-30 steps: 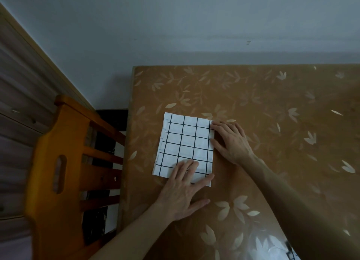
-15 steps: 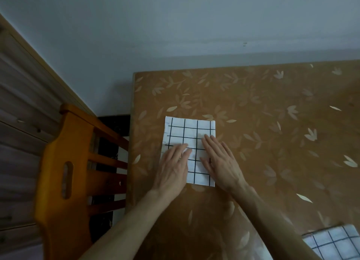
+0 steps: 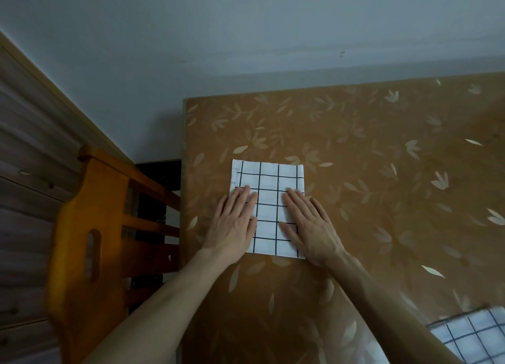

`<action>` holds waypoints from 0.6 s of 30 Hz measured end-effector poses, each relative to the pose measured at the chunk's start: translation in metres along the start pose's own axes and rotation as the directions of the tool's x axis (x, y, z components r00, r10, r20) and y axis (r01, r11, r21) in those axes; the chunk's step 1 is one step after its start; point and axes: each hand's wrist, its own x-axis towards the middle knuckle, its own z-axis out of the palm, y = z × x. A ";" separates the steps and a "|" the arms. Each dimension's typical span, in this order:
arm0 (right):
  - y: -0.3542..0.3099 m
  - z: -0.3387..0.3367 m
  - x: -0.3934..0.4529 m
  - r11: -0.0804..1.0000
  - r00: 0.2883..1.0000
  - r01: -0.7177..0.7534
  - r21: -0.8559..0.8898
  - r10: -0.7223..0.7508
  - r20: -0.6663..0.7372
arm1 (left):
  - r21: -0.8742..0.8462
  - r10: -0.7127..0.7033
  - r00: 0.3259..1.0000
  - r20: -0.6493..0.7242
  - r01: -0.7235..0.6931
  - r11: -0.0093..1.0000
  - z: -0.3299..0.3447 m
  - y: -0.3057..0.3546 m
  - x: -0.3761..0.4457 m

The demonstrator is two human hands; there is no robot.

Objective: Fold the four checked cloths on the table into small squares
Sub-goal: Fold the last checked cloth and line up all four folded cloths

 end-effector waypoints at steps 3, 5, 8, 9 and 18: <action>0.001 -0.009 0.004 0.999 0.998 -0.010 0.044 0.012 -0.057 | -0.075 -0.002 0.999 -0.043 -0.001 0.997 -0.013 0.003 0.005; 0.001 -0.017 0.008 0.999 0.992 -0.039 0.028 0.042 -0.122 | -0.093 0.007 0.997 -0.076 -0.014 0.996 -0.020 0.002 0.007; 0.003 -0.027 0.012 0.995 0.984 -0.097 -0.011 0.094 -0.151 | -0.032 0.049 0.992 -0.113 -0.053 0.998 -0.023 -0.001 0.011; 0.004 -0.029 0.012 0.993 0.982 -0.116 -0.013 0.112 -0.154 | -0.012 0.058 0.990 -0.131 -0.060 0.998 -0.024 -0.001 0.012; -0.014 -0.040 0.013 0.760 0.819 -0.500 0.414 0.571 -0.057 | -0.083 -0.454 0.887 -0.085 0.448 0.890 -0.030 0.020 0.011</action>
